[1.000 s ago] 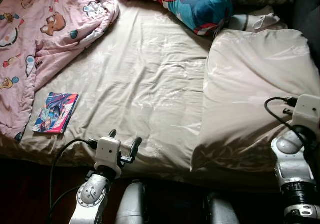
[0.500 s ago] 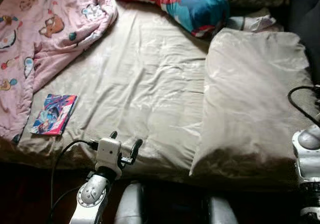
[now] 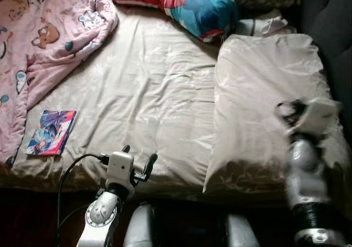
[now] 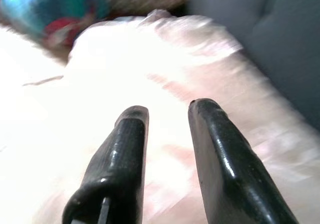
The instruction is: Clean up the room
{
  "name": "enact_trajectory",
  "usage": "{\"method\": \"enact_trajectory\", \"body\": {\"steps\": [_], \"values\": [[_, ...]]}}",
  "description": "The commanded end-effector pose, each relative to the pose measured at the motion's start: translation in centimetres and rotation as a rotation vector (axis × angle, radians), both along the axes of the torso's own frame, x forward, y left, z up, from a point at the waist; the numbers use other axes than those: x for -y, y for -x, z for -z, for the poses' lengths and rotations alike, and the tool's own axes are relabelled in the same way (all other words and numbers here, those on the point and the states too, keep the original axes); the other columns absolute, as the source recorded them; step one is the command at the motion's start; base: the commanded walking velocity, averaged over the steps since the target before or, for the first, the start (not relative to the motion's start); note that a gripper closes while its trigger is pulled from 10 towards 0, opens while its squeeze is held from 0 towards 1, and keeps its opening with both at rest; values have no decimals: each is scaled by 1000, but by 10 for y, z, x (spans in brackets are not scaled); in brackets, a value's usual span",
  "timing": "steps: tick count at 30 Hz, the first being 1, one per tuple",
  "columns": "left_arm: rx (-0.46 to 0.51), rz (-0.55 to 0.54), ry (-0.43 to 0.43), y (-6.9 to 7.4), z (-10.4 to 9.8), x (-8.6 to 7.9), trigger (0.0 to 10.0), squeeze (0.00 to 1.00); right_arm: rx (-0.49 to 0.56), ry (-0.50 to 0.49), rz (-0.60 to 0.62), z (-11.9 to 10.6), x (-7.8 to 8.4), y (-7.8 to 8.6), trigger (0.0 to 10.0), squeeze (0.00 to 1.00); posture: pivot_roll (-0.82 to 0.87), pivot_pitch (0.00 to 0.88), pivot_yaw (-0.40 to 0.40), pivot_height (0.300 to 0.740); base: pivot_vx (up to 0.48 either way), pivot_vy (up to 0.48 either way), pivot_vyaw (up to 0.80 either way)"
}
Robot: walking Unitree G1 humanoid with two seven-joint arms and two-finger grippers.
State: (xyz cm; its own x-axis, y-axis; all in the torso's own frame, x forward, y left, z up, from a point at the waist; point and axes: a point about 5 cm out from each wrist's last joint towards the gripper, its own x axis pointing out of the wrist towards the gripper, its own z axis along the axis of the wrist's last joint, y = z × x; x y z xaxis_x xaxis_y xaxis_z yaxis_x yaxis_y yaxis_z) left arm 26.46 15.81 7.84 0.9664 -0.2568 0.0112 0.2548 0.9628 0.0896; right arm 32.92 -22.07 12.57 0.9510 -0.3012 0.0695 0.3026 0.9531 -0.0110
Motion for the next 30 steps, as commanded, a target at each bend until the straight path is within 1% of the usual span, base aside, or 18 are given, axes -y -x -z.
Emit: {"method": "enact_trajectory", "body": {"steps": [1, 2, 4, 8, 9, 11, 17, 18, 19, 20, 23, 24, 25, 26, 27, 28, 29, 30], "values": [[-32, -43, 4, 5, 8, -11, 10000, 0, -20, -16, -24, 11, -3, 8, 10000, 0, -3, 249, 75, 643, 0, 0, 0], [-32, -43, 4, 5, 8, -11, 10000, 0, -20, -16, -24, 11, -3, 8, 10000, 0, -3, 249, 75, 643, 0, 0, 0], [-36, -61, 14, 5, 10, -12, 10000, 0, -17, -74, -39, 20, -4, 15, 10000, 0, -11, 246, 69, 648, 0, 0, 0], [-44, -76, 32, 5, 12, -13, 10000, 0, -28, -115, -76, 28, -4, 16, 10000, 0, -15, 240, 62, 663, 0, 0, 0], [-48, -86, 47, 5, 13, -13, 10000, 0, -32, -126, -96, 30, -6, 16, 10000, 0, -15, 240, 62, 668, 0, 0, 0], [-80, -151, 120, 4, 19, -20, 10000, 0, -57, -133, -160, 37, -13, 16, 10000, 0, -14, 232, 54, 683, 0, 0, 0], [-149, -255, 205, 7, 34, -35, 10000, 0, -87, -124, -226, 47, -19, 20, 10000, 0, -21, 210, 40, 713, 0, 0, 0], [-158, -265, 209, 7, 36, -36, 10000, 0, -98, -120, -232, 50, -19, 21, 10000, 0, -21, 210, 40, 718, 0, 0, 0], [-175, -273, 201, 8, 41, -38, 10000, 0, -130, -126, -229, 58, -18, 24, 10000, 0, -21, 201, 37, 723, 0, 0, 0], [-175, -273, 201, 8, 41, -38, 10000, 0, -130, -126, -229, 58, -18, 24, 10000, 0, -21, 201, 37, 723, 0, 0, 0], [-220, -288, 187, 9, 52, -43, 10000, 0, -199, -142, -237, 78, -16, 33, 10000, 0, -18, 180, 32, 738, 0, 0, 0], [-227, -291, 188, 9, 54, -44, 10000, 0, -207, -145, -244, 81, -17, 34, 10000, 0, -18, 180, 32, 740, 0, 0, 0], [-243, -299, 196, 8, 57, -45, 10000, 0, -230, -138, -249, 86, -17, 36, 10000, 0, -25, 159, 28, 740, 0, 0, 0], [-243, -299, 196, 8, 57, -45, 10000, 0, -230, -138, -249, 86, -17, 36, 10000, 0, -25, 159, 28, 740, 0, 0, 0], [-289, -317, 205, 8, 67, -47, 10000, 0, -292, -138, -250, 99, -15, 41, 10000, 0, -26, 148, 26, 740, 0, 0, 0], [-289, -317, 205, 8, 67, -47, 10000, 0, -292, -138, -250, 99, -15, 41, 10000, 0, -26, 148, 26, 740, 0, 0, 0], [-316, -321, 203, 8, 72, -47, 10000, 0, -318, -148, -252, 104, -15, 44, 10000, 0, -28, 138, 24, 740, 0, 0, 0], [-371, -319, 188, 10, 82, -45, 10000, 0, -350, -161, -274, 114, -16, 50, 10000, 0, -34, 120, 21, 740, 0, 0, 0]]}}
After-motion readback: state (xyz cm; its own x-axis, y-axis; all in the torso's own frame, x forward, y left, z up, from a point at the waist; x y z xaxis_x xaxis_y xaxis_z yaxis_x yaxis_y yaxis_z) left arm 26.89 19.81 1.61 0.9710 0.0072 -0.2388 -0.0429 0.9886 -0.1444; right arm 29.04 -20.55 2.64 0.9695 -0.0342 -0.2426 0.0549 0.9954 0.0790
